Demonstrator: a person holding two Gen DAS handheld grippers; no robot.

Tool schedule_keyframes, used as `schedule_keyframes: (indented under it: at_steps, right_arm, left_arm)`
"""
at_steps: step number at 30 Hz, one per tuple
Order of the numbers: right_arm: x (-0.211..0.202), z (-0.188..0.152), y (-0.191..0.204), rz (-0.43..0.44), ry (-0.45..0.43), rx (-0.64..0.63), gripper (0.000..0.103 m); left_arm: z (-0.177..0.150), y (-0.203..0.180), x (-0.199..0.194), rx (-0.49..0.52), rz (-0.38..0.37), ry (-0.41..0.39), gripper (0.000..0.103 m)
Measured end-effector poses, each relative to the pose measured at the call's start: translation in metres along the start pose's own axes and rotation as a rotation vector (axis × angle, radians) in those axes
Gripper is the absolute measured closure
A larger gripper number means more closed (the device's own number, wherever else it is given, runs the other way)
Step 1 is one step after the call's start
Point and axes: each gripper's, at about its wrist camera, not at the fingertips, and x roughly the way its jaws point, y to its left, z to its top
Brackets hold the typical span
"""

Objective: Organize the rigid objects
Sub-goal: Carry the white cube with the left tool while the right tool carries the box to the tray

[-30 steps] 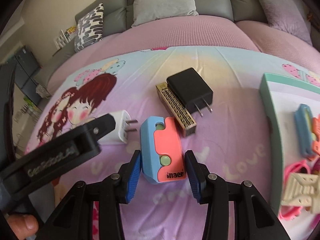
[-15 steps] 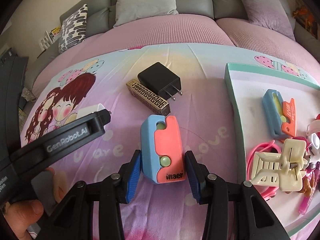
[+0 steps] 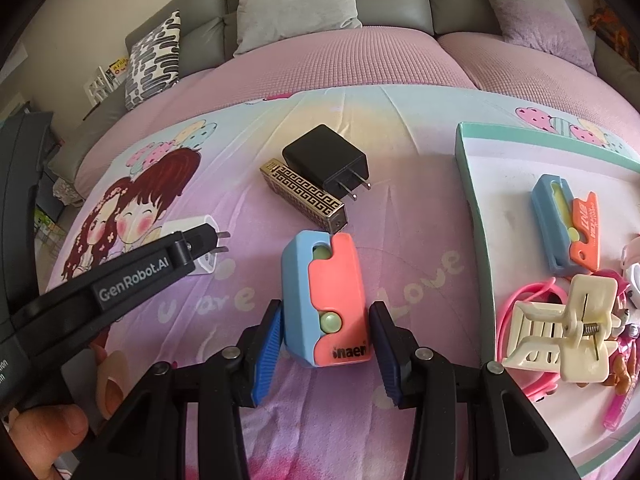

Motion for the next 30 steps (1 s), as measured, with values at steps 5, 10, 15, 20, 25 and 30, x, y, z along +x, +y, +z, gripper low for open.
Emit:
schedule_keyframes:
  at_steps: [5,10,15,20,25,30]
  right_arm:
    - [-0.013,0.005,0.001,0.018,-0.05,-0.014,0.061]
    - [-0.015,0.006,0.0,0.025,-0.05,-0.011,0.063]
    - [-0.028,0.009,-0.005,0.034,-0.095,0.003,0.067]
    - [-0.032,0.011,-0.006,0.035,-0.097,0.005,0.08]
    - [-0.028,0.011,-0.007,0.037,-0.088,0.003,0.081]
    - [-0.024,0.01,-0.006,0.034,-0.087,-0.007,0.081]
  left_arm:
    - [0.002,0.003,-0.013,-0.025,-0.014,-0.033,0.055]
    - [0.005,-0.002,-0.02,-0.009,-0.008,-0.048,0.055]
    - [0.005,-0.005,-0.026,0.001,-0.007,-0.06,0.055]
    - [0.005,-0.004,-0.027,0.0,-0.007,-0.057,0.055]
    - [0.005,-0.005,-0.026,0.001,-0.008,-0.056,0.055]
    - [0.003,-0.006,-0.02,0.006,-0.009,-0.034,0.055]
